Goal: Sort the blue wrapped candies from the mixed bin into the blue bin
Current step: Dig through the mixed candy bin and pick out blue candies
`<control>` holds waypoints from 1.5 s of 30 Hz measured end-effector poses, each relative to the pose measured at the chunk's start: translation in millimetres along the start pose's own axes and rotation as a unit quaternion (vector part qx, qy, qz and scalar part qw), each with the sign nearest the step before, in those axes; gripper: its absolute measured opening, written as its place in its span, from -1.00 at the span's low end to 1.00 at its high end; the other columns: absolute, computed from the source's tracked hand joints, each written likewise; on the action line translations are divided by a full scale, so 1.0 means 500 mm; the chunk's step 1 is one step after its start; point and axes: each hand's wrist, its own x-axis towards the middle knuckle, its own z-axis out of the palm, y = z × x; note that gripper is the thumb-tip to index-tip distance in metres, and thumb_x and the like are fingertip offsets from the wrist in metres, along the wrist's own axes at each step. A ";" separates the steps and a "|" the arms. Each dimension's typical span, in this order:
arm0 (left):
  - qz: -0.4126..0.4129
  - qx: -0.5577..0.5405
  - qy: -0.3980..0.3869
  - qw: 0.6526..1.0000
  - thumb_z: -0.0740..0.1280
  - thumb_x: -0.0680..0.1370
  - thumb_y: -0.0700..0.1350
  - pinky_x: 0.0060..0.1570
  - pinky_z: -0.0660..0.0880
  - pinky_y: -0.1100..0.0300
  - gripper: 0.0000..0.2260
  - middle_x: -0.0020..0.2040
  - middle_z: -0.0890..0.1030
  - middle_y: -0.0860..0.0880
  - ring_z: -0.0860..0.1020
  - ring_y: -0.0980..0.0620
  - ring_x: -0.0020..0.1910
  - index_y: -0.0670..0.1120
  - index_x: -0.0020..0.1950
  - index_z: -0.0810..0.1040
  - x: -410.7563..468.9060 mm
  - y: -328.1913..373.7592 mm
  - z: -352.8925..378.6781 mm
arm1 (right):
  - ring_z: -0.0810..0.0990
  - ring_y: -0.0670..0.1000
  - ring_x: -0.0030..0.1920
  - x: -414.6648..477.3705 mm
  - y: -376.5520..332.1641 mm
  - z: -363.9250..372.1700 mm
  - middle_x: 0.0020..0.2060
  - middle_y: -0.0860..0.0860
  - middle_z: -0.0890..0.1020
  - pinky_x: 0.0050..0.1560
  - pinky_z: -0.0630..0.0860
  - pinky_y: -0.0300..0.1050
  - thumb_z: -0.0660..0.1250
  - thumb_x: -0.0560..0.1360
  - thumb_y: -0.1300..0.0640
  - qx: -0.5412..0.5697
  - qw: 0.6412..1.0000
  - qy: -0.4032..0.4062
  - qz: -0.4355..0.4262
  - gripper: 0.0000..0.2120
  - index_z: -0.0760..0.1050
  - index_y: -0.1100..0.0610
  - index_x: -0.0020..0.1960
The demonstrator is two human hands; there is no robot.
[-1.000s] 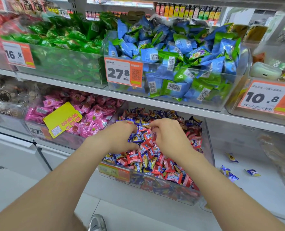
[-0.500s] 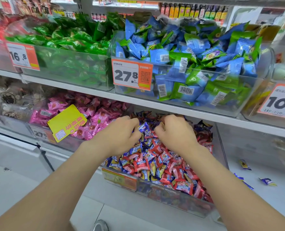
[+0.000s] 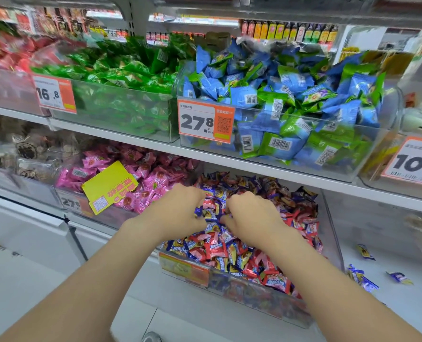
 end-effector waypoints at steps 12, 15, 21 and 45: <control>0.005 0.076 -0.067 0.995 0.41 0.64 -0.04 -0.04 0.50 0.06 -0.85 0.07 0.57 -0.05 0.54 -0.05 0.04 -0.03 0.18 0.57 0.010 0.000 0.000 | 0.54 0.14 -0.27 -0.011 0.004 -0.004 -0.29 0.00 0.53 -0.32 0.47 0.06 0.22 0.70 -0.19 0.176 0.980 0.087 -0.029 -0.72 0.36 0.03 0.08; 0.004 0.069 0.019 0.997 0.29 0.68 -0.18 0.05 0.55 0.01 -0.86 0.06 0.58 -0.01 0.54 -0.01 0.04 0.02 0.16 0.59 -0.001 0.000 -0.013 | 0.56 0.13 -0.21 -0.004 -0.008 -0.005 -0.21 -0.06 0.54 -0.36 0.35 -0.01 0.20 0.72 -0.05 0.125 0.987 0.068 -0.074 -0.71 0.32 -0.10 0.43; -0.026 -0.008 0.074 0.997 0.17 0.72 -0.18 -0.01 0.50 0.14 -0.79 0.09 0.47 -0.02 0.52 0.04 -0.02 0.02 0.20 0.58 -0.029 0.008 -0.025 | 0.63 0.17 -0.04 0.010 -0.032 0.003 -0.08 0.02 0.64 -0.29 0.40 0.02 0.26 0.53 -0.46 0.017 0.992 -0.081 -0.100 -0.33 0.45 0.03 0.38; -0.070 -0.015 0.022 0.997 0.25 0.68 -0.29 -0.38 0.41 0.29 -0.78 0.07 0.63 -0.08 0.50 0.06 -0.25 -0.06 0.04 0.66 -0.021 0.023 -0.016 | 0.52 0.10 -0.18 -0.056 0.058 -0.030 -0.33 -0.09 0.41 -0.15 0.53 0.04 0.25 0.65 -0.25 0.090 0.995 0.035 -0.017 -0.60 0.53 -0.01 0.33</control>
